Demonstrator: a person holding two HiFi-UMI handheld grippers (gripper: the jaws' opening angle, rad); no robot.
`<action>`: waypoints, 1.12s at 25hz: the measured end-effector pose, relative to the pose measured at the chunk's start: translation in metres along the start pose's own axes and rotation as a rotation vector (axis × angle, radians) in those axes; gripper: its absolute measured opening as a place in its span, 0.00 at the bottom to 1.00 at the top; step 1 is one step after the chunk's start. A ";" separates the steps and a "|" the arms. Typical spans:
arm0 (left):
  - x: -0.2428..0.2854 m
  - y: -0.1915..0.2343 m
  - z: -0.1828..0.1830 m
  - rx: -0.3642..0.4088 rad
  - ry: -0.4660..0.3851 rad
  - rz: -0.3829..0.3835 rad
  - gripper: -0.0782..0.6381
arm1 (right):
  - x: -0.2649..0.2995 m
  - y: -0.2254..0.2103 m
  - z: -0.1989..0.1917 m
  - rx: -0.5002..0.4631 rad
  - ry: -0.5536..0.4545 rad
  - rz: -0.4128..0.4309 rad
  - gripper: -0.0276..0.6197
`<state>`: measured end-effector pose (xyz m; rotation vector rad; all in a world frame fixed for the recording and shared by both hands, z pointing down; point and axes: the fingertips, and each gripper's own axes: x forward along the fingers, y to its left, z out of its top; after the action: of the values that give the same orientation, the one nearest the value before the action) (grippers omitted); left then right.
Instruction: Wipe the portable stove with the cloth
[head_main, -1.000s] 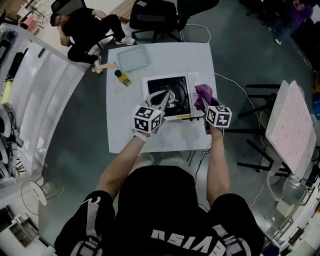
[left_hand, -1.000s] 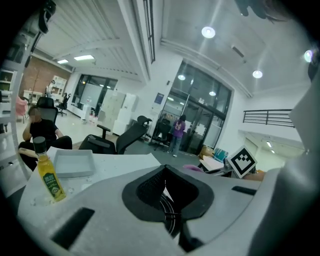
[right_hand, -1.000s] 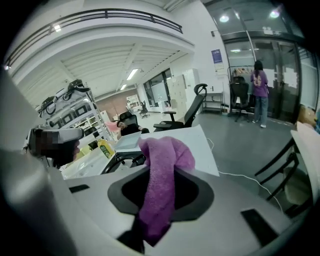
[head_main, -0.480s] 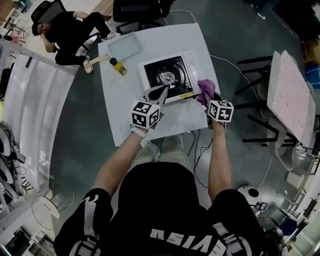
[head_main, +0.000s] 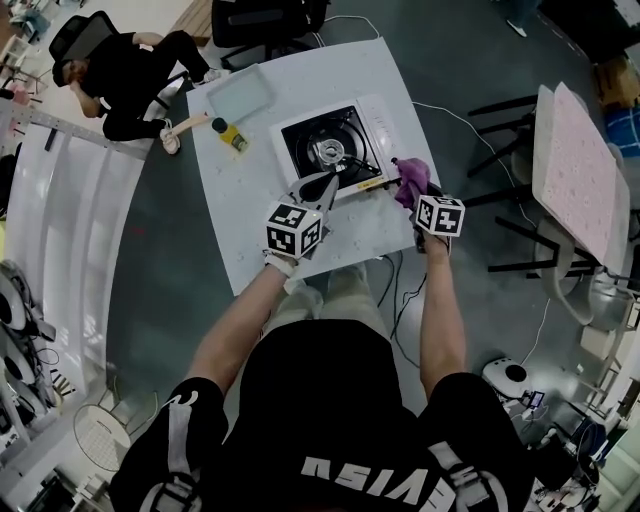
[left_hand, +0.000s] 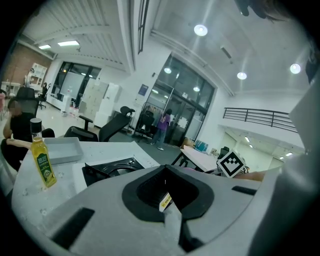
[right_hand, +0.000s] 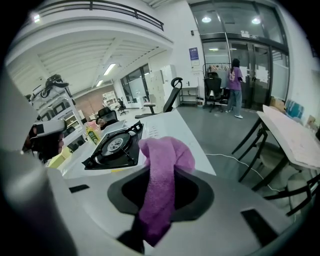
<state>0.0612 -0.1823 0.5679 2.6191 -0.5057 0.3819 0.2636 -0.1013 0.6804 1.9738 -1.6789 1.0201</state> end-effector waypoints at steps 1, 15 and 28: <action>0.001 -0.001 0.000 0.000 0.002 -0.004 0.12 | 0.000 -0.002 -0.002 0.001 0.005 -0.004 0.20; 0.012 0.000 -0.001 0.006 0.016 -0.026 0.12 | 0.017 0.003 -0.022 -0.012 0.048 0.011 0.20; -0.024 0.004 -0.001 0.000 -0.011 -0.015 0.12 | 0.011 0.039 -0.040 -0.052 0.070 0.029 0.20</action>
<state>0.0377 -0.1779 0.5615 2.6245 -0.4895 0.3634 0.2150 -0.0909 0.7088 1.8649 -1.6832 1.0335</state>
